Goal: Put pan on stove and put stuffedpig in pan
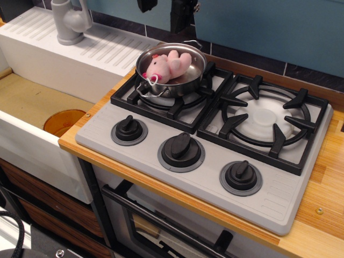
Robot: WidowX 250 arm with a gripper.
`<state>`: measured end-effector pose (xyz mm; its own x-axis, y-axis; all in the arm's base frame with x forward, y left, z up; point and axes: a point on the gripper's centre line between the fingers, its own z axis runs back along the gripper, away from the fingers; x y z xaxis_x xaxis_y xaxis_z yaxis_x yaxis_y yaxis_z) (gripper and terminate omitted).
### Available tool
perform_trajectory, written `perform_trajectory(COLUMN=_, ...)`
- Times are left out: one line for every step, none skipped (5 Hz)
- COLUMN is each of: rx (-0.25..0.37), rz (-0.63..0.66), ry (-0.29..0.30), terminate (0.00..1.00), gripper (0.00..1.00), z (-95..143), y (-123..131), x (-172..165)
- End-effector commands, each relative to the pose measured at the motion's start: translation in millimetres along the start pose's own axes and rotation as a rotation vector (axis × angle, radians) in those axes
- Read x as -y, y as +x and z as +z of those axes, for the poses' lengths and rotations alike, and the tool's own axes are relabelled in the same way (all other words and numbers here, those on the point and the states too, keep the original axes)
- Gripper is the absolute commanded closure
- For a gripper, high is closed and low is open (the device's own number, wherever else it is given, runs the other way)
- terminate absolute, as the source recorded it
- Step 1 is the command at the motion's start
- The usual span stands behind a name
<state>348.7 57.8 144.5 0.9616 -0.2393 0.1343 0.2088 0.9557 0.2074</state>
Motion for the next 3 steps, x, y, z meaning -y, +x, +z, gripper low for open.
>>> perform_trajectory(rx=0.057, rz=0.015, ry=-0.023, terminate=0.00, gripper=0.00, z=15.9, y=15.7, x=0.4)
perform_trajectory(rx=0.022, rz=-0.041, ry=-0.006, terminate=0.00, gripper=0.00, z=12.8, y=17.0, x=-0.6)
perform_trajectory(rx=-0.013, rz=-0.009, ry=-0.087, terminate=1.00, gripper=0.00, z=10.0, y=16.7, x=1.6)
